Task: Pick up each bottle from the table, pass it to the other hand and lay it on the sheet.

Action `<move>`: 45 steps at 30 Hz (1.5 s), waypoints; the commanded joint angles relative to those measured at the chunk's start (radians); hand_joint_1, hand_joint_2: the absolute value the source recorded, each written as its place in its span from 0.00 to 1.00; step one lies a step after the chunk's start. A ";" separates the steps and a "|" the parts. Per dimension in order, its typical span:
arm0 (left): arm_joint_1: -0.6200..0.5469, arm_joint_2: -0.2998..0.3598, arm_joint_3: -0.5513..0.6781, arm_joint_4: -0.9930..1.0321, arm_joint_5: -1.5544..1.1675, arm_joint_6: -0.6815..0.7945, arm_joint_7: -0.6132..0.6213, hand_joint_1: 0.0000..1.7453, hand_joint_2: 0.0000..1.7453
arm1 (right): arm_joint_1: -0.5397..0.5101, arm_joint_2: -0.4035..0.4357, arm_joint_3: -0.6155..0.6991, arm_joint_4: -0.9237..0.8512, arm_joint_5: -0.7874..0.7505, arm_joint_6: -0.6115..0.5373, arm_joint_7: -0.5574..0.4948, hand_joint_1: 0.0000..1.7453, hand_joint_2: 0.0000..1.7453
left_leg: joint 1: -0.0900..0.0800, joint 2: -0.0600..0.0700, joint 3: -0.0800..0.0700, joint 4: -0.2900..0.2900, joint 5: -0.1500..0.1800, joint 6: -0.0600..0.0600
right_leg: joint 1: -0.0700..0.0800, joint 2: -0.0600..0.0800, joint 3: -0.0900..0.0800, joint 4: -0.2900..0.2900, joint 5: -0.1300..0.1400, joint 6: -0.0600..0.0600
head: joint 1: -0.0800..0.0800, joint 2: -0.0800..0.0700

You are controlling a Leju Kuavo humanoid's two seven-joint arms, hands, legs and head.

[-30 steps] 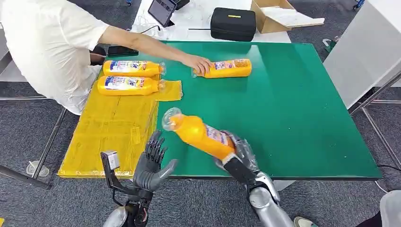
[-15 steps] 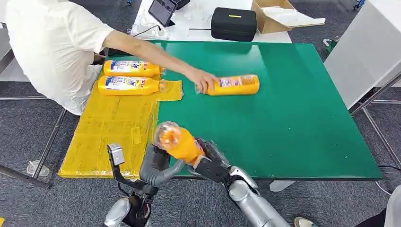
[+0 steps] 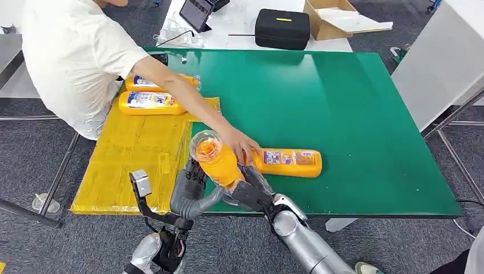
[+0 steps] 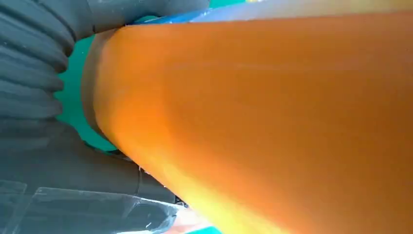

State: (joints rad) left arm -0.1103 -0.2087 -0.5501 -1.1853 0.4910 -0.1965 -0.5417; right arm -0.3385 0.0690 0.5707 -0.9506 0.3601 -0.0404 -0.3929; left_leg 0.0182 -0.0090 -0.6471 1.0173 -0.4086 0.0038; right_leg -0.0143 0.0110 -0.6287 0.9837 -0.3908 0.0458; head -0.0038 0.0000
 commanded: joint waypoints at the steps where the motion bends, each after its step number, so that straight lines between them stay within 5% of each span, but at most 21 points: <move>1: -0.035 -0.004 -0.029 0.066 -0.009 0.008 0.003 0.00 1.00 | -0.047 0.002 0.022 0.026 -0.002 0.006 0.007 1.00 1.00 | 0.000 0.001 0.003 0.000 -0.001 0.001 | 0.000 0.000 0.003 0.000 -0.001 -0.001 | 0.000 0.000; 8: -0.036 -0.005 -0.027 0.069 -0.016 0.023 -0.002 0.00 1.00 | -0.044 0.001 0.023 0.021 -0.004 0.009 0.012 1.00 1.00 | -0.001 0.002 0.004 0.000 -0.001 0.001 | 0.000 0.000 0.003 0.000 -0.001 -0.001 | 0.000 0.000; 15: -0.026 0.000 -0.052 0.014 -0.260 0.276 -0.112 0.00 1.00 | -0.033 -0.033 0.035 -0.030 0.010 -0.015 0.081 1.00 1.00 | 0.000 0.001 0.005 0.000 -0.002 0.001 | 0.000 -0.001 0.004 0.000 -0.002 -0.002 | 0.000 0.000; 20: -0.018 0.003 -0.040 0.010 -0.217 0.243 -0.060 0.00 1.00 | -0.039 -0.052 0.062 -0.059 0.085 -0.052 0.110 1.00 1.00 | -0.001 0.001 0.012 0.000 -0.005 0.002 | 0.000 -0.002 0.012 0.001 -0.005 -0.004 | -0.001 0.000; 29: -0.024 0.004 -0.031 -0.004 -0.244 0.255 -0.062 0.00 1.00 | -0.052 -0.057 0.091 -0.061 0.137 -0.046 0.159 1.00 1.00 | 0.000 0.001 0.004 0.000 -0.001 0.001 | 0.000 -0.001 0.004 0.000 -0.001 -0.001 | -0.001 0.000; 34: -0.033 -0.007 -0.031 0.000 -0.353 0.379 -0.066 0.00 1.00 | -0.061 -0.071 0.113 -0.061 0.171 -0.034 0.210 0.99 1.00 | -0.001 0.001 0.005 0.000 -0.002 0.001 | 0.000 0.000 0.005 0.001 -0.002 -0.002 | 0.000 0.000; 38: -0.028 -0.007 -0.012 -0.019 -0.277 0.288 -0.032 0.00 1.00 | -0.057 -0.068 0.123 -0.088 0.179 -0.037 0.200 1.00 1.00 | 0.000 0.001 0.004 0.000 -0.001 0.001 | 0.000 -0.001 0.003 0.001 -0.001 -0.002 | 0.000 0.000; 41: -0.002 -0.009 0.035 -0.055 -0.037 0.055 0.048 0.00 1.00 | -0.048 -0.050 0.120 -0.091 0.153 -0.026 0.150 1.00 1.00 | 0.000 0.003 0.005 0.001 -0.002 0.001 | 0.000 0.001 0.004 0.001 -0.002 -0.002 | 0.000 0.000; 42: 0.000 -0.006 0.037 -0.060 -0.010 0.024 0.051 0.08 1.00 | -0.048 -0.046 0.121 -0.090 0.151 -0.026 0.142 1.00 1.00 | 0.000 0.003 0.003 0.000 -0.002 0.001 | 0.000 0.001 0.002 0.000 -0.001 -0.001 | -0.001 0.000; 43: 0.002 -0.004 0.044 -0.065 0.032 -0.017 0.064 0.65 1.00 | -0.046 -0.041 0.119 -0.086 0.142 -0.024 0.131 1.00 1.00 | 0.000 0.004 0.005 0.000 -0.002 0.001 | 0.000 0.002 0.004 0.001 -0.002 -0.002 | 0.000 0.000; 44: 0.001 -0.006 0.049 -0.066 0.051 -0.033 0.068 0.89 1.00 | -0.047 -0.035 0.118 -0.076 0.145 -0.029 0.126 1.00 1.00 | 0.000 0.004 0.007 0.000 -0.003 0.001 | 0.000 0.001 0.005 0.001 -0.002 -0.002 | 0.000 0.000; 45: -0.001 -0.008 0.050 -0.068 0.052 -0.033 0.064 1.00 1.00 | -0.047 -0.033 0.118 -0.072 0.144 -0.029 0.125 1.00 1.00 | 0.000 0.003 0.004 0.000 -0.002 0.000 | 0.000 0.001 0.003 0.000 -0.001 -0.002 | 0.000 0.000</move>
State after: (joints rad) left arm -0.1066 -0.2251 -0.5333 -1.2349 0.4248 -0.1006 -0.5195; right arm -0.3552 0.0191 0.6374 -1.0426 0.5150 -0.0790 -0.2331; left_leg 0.0183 -0.0089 -0.6472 1.0173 -0.4086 0.0039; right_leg -0.0142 0.0111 -0.6288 0.9838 -0.3907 0.0458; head -0.0042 0.0000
